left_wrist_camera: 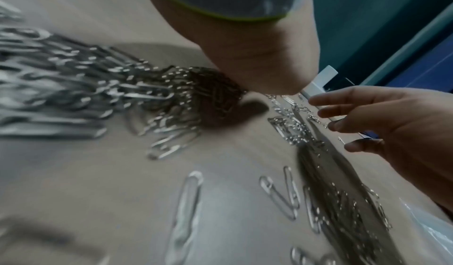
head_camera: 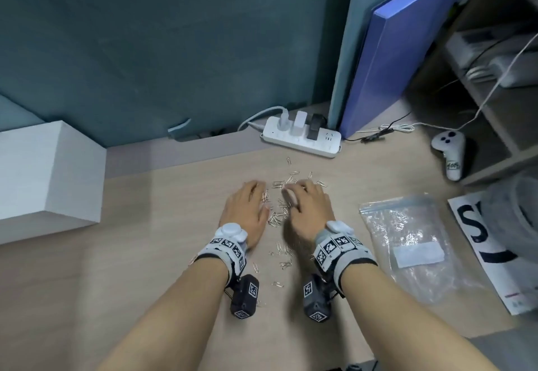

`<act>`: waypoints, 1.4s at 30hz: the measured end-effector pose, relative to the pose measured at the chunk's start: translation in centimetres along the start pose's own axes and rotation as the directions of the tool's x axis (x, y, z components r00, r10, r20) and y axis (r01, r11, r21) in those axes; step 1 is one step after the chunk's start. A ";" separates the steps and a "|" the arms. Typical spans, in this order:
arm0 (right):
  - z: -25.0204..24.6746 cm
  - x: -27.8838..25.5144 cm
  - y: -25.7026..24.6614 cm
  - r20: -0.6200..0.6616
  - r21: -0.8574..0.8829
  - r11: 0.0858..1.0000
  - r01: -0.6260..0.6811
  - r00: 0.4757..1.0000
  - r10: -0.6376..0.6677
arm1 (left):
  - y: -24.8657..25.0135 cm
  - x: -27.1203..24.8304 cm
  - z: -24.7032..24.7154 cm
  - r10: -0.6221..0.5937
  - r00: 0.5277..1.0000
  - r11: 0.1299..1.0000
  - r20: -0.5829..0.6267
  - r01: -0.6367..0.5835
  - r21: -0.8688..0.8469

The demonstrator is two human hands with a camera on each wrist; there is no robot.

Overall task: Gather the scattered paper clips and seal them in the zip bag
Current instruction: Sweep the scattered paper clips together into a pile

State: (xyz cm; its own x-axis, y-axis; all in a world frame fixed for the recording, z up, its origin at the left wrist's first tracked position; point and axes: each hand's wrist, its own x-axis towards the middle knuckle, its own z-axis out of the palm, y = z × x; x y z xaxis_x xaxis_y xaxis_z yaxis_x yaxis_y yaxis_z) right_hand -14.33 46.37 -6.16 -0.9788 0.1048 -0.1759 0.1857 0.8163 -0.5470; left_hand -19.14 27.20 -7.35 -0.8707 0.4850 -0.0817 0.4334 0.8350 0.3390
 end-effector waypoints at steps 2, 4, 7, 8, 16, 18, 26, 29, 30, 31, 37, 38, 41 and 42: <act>-0.9 1.5 1.0 -0.081 -0.042 0.998 -0.048 0.996 0.044 | 0.5 1.7 -0.2 -0.005 1.000 0.998 -0.001 0.005 0.058; -1.8 2.8 1.6 -0.095 -0.090 0.993 -0.070 0.994 0.061 | 0.4 3.4 0.3 -0.060 0.998 0.993 0.034 0.056 0.106; -2.5 3.5 2.6 -0.022 -0.137 0.989 -0.055 0.998 0.053 | 0.6 5.7 1.6 -0.044 0.993 0.996 0.106 0.035 0.086; -2.5 3.4 3.1 0.001 -0.141 0.989 -0.044 0.999 0.044 | 1.0 6.3 2.1 -0.016 0.991 0.998 0.130 0.008 0.064; -3.8 3.4 5.0 0.008 -0.009 1.000 -0.024 1.000 0.024 | 4.1 8.5 0.8 0.111 0.992 0.989 0.062 -0.105 -0.101; -4.3 3.8 5.5 -0.003 -0.039 0.999 -0.035 0.999 0.035 | 4.0 9.4 0.8 0.069 0.986 0.997 0.149 -0.064 -0.038; -2.7 1.3 5.8 -0.012 0.020 0.997 -0.074 0.997 0.074 | 4.2 7.1 2.8 0.214 0.927 0.973 0.309 -0.230 0.015; -1.9 0.2 5.4 -0.048 0.069 0.993 -0.096 0.994 0.099 | 3.7 6.0 2.7 0.287 0.899 0.953 0.331 -0.302 -0.004; -1.6 -0.2 5.2 -0.052 0.082 0.991 -0.102 0.993 0.107 | 3.5 5.6 2.6 0.299 0.892 0.949 0.340 -0.314 -0.009; -1.3 -0.5 5.1 -0.048 0.087 0.990 -0.107 0.993 0.112 | 3.3 5.3 2.6 0.305 0.886 0.947 0.350 -0.320 -0.014; 2.5 -5.2 1.2 -0.075 0.083 0.985 -0.153 0.984 0.159 | 0.6 0.1 1.9 0.379 0.836 0.915 0.397 -0.403 -0.025; 3.3 -6.2 0.0 -0.078 0.091 0.984 -0.155 0.984 0.162 | -0.2 -1.0 1.6 0.392 0.828 0.909 0.401 -0.417 -0.026; 5.3 -8.2 -2.1 -0.069 0.132 0.980 -0.150 0.985 0.160 | -1.2 -3.1 1.0 0.418 0.789 0.894 0.450 -0.445 -0.050; 5.5 -8.8 -2.8 -0.056 0.157 0.975 -0.160 0.984 0.170 | -1.5 -3.6 0.7 0.422 0.786 0.894 0.452 -0.443 -0.062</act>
State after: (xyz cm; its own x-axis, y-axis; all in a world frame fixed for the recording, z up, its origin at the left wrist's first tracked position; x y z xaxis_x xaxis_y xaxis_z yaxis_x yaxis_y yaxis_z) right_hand -5.74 39.98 -7.58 -0.9362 0.2736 -0.2206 0.3508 0.6899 -0.6332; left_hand -16.46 24.34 -8.21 -0.3968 0.8507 -0.3447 0.7591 0.5153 0.3978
